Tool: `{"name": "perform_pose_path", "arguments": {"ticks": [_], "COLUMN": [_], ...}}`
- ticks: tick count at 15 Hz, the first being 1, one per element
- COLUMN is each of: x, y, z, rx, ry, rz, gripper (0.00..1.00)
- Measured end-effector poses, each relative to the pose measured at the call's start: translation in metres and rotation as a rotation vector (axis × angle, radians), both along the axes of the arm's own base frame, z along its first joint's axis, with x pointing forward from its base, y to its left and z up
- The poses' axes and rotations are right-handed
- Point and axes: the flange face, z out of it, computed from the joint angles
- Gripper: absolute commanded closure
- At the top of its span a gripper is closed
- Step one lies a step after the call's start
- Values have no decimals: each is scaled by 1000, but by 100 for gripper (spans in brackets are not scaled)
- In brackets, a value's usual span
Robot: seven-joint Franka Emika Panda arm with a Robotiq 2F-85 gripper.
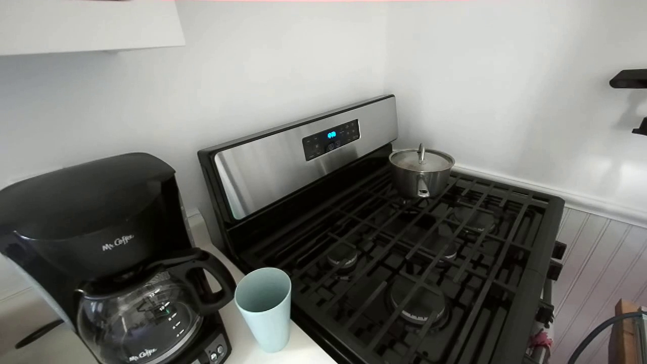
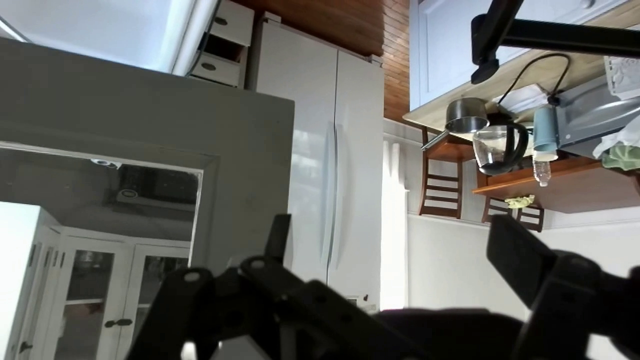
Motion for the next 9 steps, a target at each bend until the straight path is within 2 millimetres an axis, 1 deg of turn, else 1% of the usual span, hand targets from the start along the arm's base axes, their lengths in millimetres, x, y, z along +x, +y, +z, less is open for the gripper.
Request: {"name": "perform_pose_path", "arguments": {"ticks": [3, 6, 9], "x": [6, 14, 9], "y": [-8, -17, -32], "z": [7, 12, 19], "rx": [5, -45, -113], "ry": [-13, -39, -69], "rz": [-19, -132, -253], "gripper": [0, 0, 0]}}
